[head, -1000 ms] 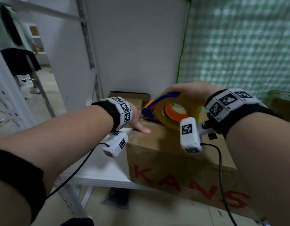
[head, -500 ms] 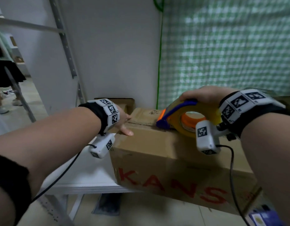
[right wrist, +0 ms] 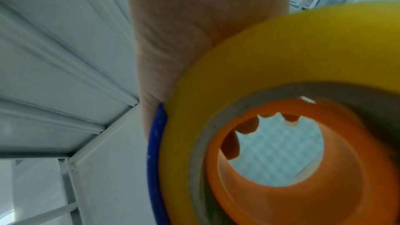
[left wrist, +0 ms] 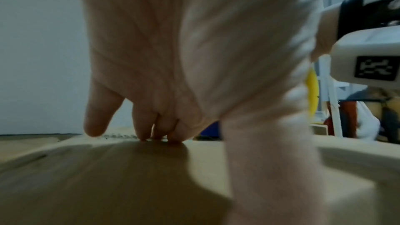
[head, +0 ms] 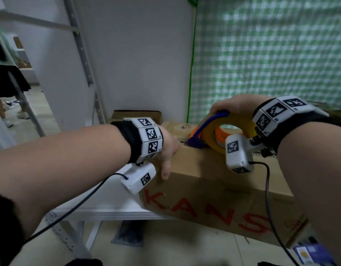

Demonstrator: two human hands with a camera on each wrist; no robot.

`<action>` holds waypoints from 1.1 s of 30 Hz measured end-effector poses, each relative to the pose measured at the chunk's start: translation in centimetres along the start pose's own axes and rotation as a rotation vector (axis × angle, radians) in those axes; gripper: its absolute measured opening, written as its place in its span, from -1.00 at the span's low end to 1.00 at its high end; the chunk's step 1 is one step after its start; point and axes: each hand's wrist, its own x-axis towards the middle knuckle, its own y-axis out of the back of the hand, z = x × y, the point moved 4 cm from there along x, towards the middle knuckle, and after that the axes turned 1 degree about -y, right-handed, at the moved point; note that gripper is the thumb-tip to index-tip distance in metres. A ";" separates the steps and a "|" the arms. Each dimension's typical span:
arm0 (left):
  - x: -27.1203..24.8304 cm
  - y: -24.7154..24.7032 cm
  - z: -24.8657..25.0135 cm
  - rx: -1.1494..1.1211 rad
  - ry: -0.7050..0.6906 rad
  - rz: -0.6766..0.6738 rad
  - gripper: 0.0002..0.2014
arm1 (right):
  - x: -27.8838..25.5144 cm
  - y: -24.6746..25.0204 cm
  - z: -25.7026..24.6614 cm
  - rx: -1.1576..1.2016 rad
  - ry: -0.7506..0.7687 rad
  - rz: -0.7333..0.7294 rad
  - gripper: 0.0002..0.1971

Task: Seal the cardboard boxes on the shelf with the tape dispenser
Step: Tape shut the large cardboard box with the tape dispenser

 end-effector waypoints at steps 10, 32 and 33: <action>1.8 2.3 -2.2 -0.316 0.113 0.457 -0.68 | 1.2 0.5 3.0 0.347 -0.152 0.079 -0.30; 5.5 4.1 2.5 -0.269 0.164 0.140 0.05 | -1.9 3.5 11.2 0.404 -0.174 0.046 -0.62; 5.6 4.1 2.5 -0.268 0.172 0.143 0.06 | -2.1 3.7 11.2 0.377 -0.168 0.067 -0.63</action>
